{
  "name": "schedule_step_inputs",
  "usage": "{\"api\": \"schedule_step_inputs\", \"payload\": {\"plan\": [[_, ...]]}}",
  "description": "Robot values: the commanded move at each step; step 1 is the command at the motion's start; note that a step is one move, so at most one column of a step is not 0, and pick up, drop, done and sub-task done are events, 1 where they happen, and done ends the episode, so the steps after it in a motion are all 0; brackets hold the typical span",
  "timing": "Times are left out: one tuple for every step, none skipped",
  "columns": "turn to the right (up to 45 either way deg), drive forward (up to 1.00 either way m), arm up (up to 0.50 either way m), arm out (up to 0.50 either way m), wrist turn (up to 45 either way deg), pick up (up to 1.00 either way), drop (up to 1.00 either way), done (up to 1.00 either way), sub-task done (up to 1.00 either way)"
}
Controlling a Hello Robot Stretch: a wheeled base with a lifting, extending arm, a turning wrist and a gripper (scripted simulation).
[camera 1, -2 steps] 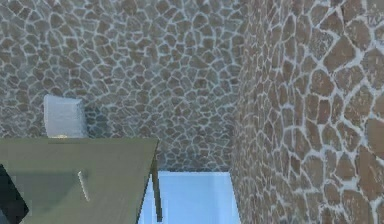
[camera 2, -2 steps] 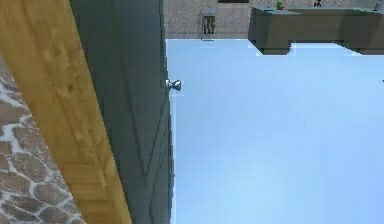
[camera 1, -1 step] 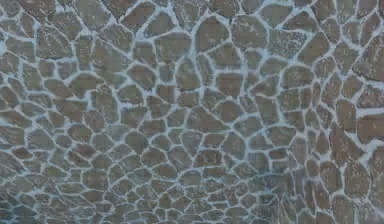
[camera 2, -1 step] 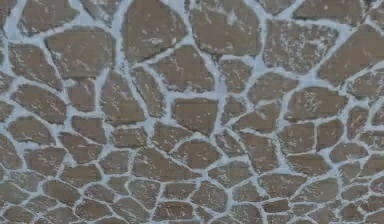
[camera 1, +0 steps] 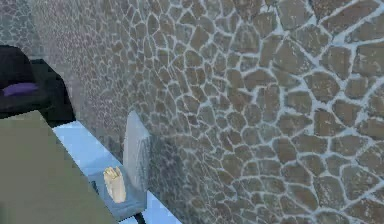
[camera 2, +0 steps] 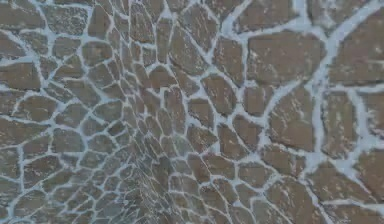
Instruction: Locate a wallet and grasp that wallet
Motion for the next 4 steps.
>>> {"api": "schedule_step_inputs", "payload": {"plan": [[-45.0, 0.0, 0.0, 0.0, 0.0, 0.0, 0.0, 0.0, 0.0], [-45.0, 0.0, 0.0, 0.0, 0.0, 0.0, 0.0, 0.0, 0.0], [-24.0, 0.0, 0.0, 0.0, 0.0, 0.0, 0.0, 0.0, 0.0], [45.0, 0.0, 0.0, 0.0, 0.0, 0.0, 0.0, 0.0, 0.0]]}}
